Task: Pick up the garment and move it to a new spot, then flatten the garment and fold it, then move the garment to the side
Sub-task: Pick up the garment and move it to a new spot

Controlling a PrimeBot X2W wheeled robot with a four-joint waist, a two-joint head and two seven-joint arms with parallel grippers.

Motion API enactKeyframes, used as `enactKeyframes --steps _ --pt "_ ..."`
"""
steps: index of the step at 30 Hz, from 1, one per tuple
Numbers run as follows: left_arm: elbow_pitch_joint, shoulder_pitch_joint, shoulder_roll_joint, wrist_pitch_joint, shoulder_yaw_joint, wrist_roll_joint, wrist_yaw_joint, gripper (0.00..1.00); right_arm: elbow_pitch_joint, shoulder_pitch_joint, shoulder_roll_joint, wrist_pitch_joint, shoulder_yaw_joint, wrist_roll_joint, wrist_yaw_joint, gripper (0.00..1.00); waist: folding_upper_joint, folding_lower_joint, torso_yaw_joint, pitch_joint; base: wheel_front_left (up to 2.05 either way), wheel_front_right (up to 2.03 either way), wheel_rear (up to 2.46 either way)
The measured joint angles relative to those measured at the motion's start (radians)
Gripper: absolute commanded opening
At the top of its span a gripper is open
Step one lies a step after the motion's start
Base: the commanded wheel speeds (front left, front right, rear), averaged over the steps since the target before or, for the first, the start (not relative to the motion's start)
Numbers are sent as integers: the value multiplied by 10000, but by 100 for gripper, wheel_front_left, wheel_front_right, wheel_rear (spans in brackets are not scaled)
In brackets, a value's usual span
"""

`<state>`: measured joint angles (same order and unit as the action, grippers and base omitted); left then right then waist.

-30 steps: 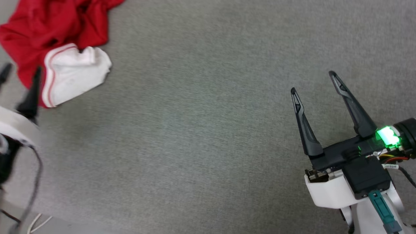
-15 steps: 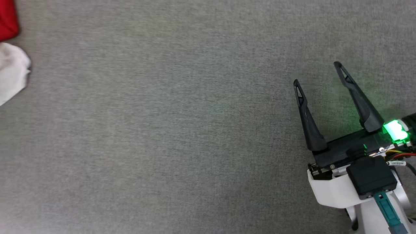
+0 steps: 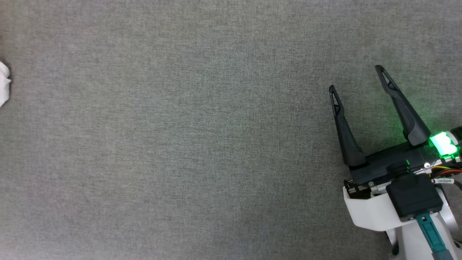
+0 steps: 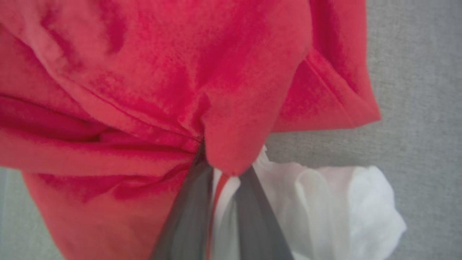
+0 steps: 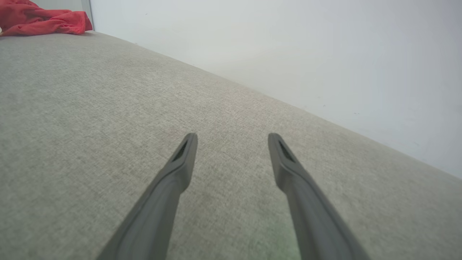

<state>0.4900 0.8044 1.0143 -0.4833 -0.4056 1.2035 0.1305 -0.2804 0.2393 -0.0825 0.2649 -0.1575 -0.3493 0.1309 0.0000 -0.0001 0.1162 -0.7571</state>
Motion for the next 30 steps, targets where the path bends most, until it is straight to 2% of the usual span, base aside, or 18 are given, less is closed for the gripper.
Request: enactKeyframes --steps 7,12,15,21,27,30 --pt "-81 -181 -73 1590 -334 155 2 0 355 -7 12 -12 8 69 0 100 0 1 72 714 0 0 0" --pt "-533 -285 50 3139 -360 230 2 0 696 -182 104 -13 40 245 0 100 0 1 83 1592 0 0 0" --pt "-813 -415 -67 3925 -226 598 2 0 922 -365 161 -13 67 372 0 100 0 1 81 2226 0 0 0" --pt "-1580 -893 -201 4778 -339 504 -21 0 1335 -803 268 -13 155 713 0 100 0 0 66 3606 0 0 0" --pt "-3081 -1200 -600 4823 -880 -165 -915 0 1542 -1182 303 -13 240 1225 0 100 0 -1 7 4828 0 0 0" --pt "-3950 -1309 -1097 4788 -1177 -360 -1521 0 1572 -1344 307 -13 284 1450 0 100 1 -1 -86 5303 0 0 0"
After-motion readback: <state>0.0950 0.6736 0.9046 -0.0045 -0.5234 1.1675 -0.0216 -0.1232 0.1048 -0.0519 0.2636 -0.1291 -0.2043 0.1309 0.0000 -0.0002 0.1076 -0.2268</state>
